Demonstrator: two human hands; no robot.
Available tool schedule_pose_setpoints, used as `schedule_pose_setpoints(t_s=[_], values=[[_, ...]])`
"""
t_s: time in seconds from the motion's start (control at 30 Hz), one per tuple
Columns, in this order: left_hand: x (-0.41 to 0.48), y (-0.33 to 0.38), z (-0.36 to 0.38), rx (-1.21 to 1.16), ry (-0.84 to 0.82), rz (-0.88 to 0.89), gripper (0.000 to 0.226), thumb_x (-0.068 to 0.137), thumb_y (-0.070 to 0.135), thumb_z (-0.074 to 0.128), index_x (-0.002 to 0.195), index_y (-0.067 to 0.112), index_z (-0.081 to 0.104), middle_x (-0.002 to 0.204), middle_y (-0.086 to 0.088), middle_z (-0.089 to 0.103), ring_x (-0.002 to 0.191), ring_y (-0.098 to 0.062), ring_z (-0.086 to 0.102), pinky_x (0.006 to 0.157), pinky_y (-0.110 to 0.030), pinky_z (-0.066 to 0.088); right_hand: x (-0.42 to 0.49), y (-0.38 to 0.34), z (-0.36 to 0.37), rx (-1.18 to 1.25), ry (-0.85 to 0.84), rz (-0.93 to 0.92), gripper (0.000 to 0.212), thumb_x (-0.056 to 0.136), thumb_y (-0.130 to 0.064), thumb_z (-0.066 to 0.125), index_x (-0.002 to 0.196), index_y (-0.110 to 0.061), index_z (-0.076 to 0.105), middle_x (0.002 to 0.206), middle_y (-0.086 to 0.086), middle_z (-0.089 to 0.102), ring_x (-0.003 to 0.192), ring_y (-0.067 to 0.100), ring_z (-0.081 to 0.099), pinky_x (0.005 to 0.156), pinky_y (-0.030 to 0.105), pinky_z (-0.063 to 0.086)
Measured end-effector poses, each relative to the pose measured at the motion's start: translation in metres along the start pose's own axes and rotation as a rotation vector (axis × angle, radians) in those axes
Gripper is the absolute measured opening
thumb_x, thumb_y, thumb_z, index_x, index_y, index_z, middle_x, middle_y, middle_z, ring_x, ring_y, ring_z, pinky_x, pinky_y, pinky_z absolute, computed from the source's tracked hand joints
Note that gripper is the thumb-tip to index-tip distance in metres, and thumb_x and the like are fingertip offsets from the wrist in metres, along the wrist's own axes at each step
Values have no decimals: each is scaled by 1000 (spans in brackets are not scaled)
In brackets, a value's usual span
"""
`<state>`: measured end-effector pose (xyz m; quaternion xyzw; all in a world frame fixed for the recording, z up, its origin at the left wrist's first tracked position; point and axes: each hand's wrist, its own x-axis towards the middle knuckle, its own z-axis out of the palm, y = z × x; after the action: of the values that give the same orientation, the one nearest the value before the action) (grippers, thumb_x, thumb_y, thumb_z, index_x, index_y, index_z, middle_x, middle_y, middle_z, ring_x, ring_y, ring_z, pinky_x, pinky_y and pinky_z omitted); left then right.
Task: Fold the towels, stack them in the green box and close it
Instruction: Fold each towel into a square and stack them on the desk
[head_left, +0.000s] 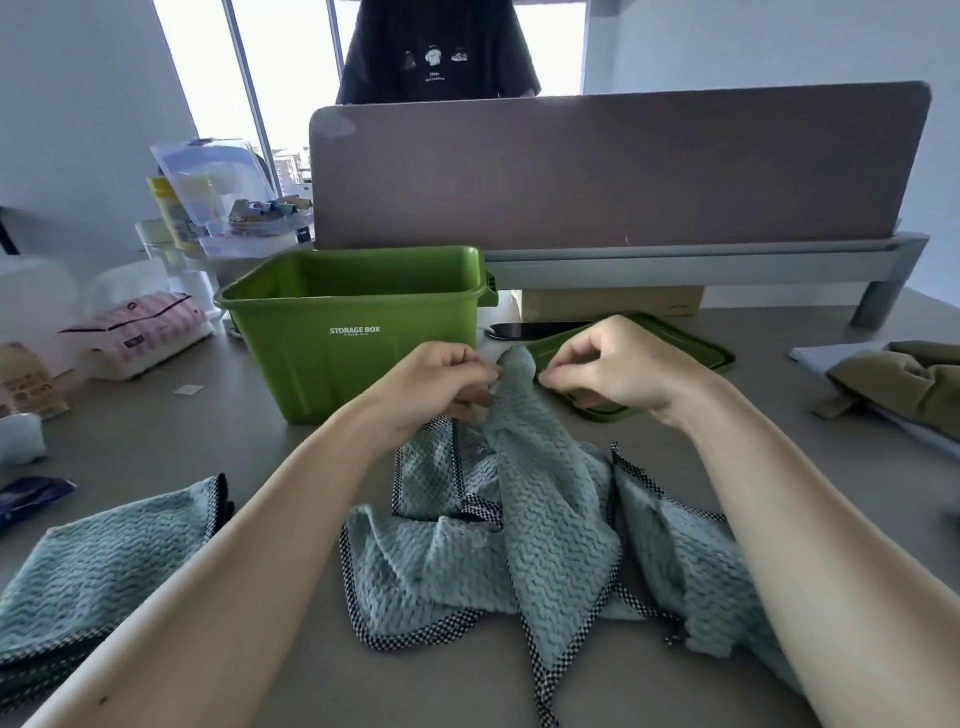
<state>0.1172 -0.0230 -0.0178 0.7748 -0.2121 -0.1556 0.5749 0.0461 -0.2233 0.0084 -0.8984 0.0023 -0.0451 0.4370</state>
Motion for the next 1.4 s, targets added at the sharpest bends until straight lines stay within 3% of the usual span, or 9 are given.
schedule_pose_setpoints(t_s=[0.1, 0.27, 0.43, 0.57, 0.7, 0.8, 0.93, 1.17, 1.4], values=[[-2, 3, -1, -59, -46, -17, 9, 97, 13, 60, 89, 11, 61, 107, -12, 73, 85, -22, 72, 68, -28, 57, 3, 9, -4, 119, 98, 102, 13, 90, -19, 72, 97, -8, 73, 89, 4, 70, 69, 6, 61, 47, 7, 45], [-1, -4, 11, 17, -26, -126, 40, 89, 43, 68, 111, 10, 59, 99, -5, 71, 71, -16, 71, 66, -28, 56, 11, 24, 9, 190, -121, 207, 31, 98, -9, 59, 128, -10, 62, 111, 10, 72, 84, 23, 70, 84, 44, 60], [1, -6, 18, -26, -7, -164, 56, 89, 55, 61, 121, 10, 57, 105, -5, 66, 68, -17, 64, 59, -27, 53, 4, 15, 13, 156, -323, 41, 33, 96, 2, 53, 113, -15, 75, 115, -2, 74, 107, 15, 68, 93, 32, 55], [0, -7, 16, -13, 1, -152, 56, 90, 19, 70, 139, 12, 44, 96, -10, 64, 64, -17, 58, 50, -26, 49, 1, 11, 13, 137, -318, -18, 37, 92, 13, 48, 94, -10, 77, 112, 6, 75, 104, 15, 67, 95, 33, 54], [-1, -7, 6, -27, -37, -101, 58, 90, -8, 62, 144, 3, 42, 91, -14, 61, 59, -16, 56, 50, -23, 48, 5, 17, 8, 227, -76, 53, 27, 90, 12, 53, 85, -8, 70, 101, 14, 75, 87, 18, 73, 89, 45, 58], [-5, -4, 2, -85, -119, -12, 51, 93, -12, 53, 140, 7, 48, 100, -17, 57, 74, -23, 56, 61, -27, 53, 7, 17, 5, 296, 16, 113, 14, 92, 0, 63, 100, -9, 69, 103, 18, 74, 81, 20, 73, 80, 43, 62], [-8, 4, 1, -134, -176, 121, 50, 92, -14, 51, 133, 14, 55, 103, -18, 55, 83, -31, 57, 66, -28, 55, 1, 9, 5, 345, -139, 20, 23, 89, -18, 72, 113, -16, 71, 107, 6, 76, 88, 15, 71, 79, 31, 60], [-19, 22, -2, -15, -104, 278, 21, 87, 1, 69, 100, 18, 68, 99, -22, 64, 87, -27, 64, 82, -40, 58, -3, -11, 4, 343, -19, -267, 13, 90, -12, 70, 94, 0, 72, 95, 17, 74, 88, 21, 67, 97, 44, 53], [-26, 35, -14, -104, -140, 380, 14, 80, 19, 68, 89, 9, 65, 89, -1, 69, 86, -13, 63, 82, -24, 50, -9, -24, -2, 380, 115, -364, 7, 92, -15, 67, 88, -11, 72, 82, -3, 73, 78, 7, 66, 75, 22, 52]])
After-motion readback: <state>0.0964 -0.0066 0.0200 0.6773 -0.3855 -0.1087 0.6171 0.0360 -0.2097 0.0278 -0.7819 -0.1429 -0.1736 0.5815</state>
